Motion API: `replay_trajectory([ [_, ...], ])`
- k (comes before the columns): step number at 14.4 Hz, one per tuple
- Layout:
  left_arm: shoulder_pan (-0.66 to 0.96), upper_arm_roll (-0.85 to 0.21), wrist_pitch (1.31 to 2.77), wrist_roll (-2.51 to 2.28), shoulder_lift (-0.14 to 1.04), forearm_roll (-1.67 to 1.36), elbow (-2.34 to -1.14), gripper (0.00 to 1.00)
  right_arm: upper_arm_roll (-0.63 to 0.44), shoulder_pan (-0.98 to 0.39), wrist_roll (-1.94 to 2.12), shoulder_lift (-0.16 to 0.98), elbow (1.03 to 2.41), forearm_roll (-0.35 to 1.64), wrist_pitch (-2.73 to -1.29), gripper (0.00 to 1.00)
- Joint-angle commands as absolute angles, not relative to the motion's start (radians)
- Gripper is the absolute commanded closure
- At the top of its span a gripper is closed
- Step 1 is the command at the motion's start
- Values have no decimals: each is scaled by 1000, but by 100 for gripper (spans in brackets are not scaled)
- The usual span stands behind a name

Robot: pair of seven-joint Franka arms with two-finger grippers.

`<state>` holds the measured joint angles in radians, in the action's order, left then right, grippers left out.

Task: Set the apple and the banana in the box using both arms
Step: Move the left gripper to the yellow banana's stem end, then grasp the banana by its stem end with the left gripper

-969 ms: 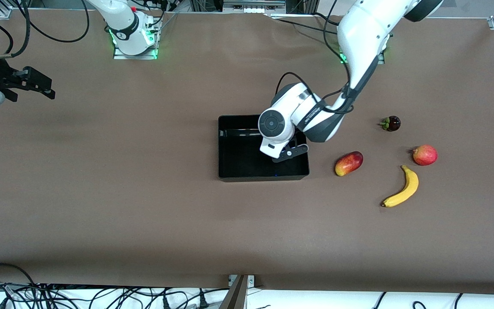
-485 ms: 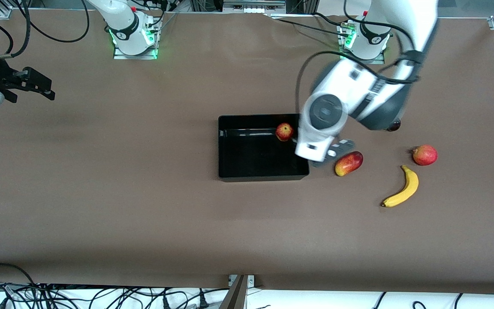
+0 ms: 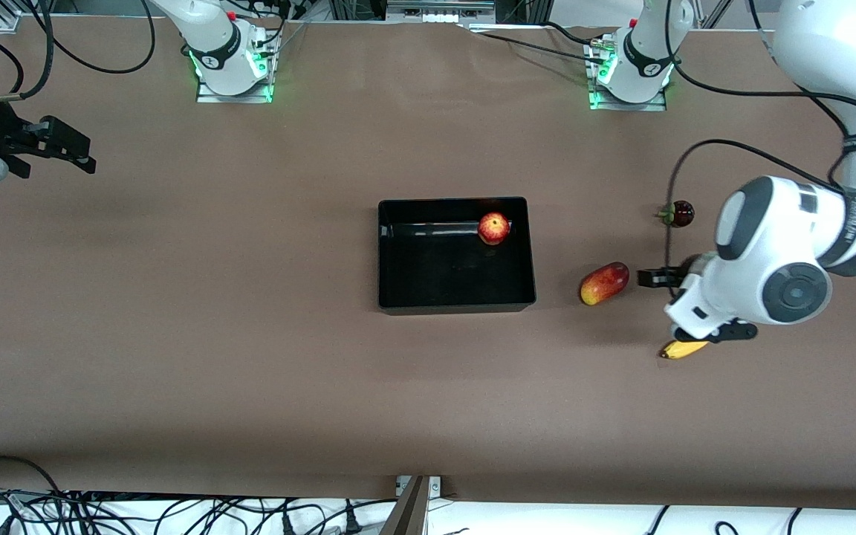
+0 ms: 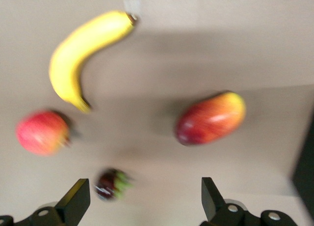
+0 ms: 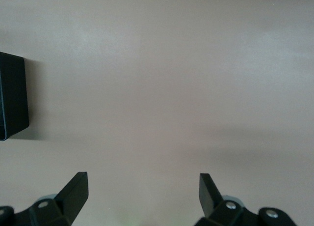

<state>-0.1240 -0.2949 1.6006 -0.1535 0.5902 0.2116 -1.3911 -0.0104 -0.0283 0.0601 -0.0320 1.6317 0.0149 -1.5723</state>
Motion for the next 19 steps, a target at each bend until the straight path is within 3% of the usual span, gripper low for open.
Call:
replay_trajectory([
  [1,-156,-308,1696,93,624,307,-1382,0,-3,-20,71,-26,1612,11,-1569,0],
  [7,-254,-307,1988,601,753,350,-1396,0,-3,-20,71,-26,1612,12,-1569,0],
  [13,-310,-307,2126,675,856,351,-1453,2,-3,-20,71,-26,1612,12,-1571,0],
  [16,-314,-307,2120,754,858,351,-1451,85,-3,-20,71,-26,1612,11,-1571,0],
  [17,-316,-307,2115,770,856,350,-1451,97,-3,-20,71,-26,1612,11,-1571,0],
  [19,-319,-308,2112,781,851,350,-1450,100,-3,-20,71,-26,1612,11,-1571,0],
])
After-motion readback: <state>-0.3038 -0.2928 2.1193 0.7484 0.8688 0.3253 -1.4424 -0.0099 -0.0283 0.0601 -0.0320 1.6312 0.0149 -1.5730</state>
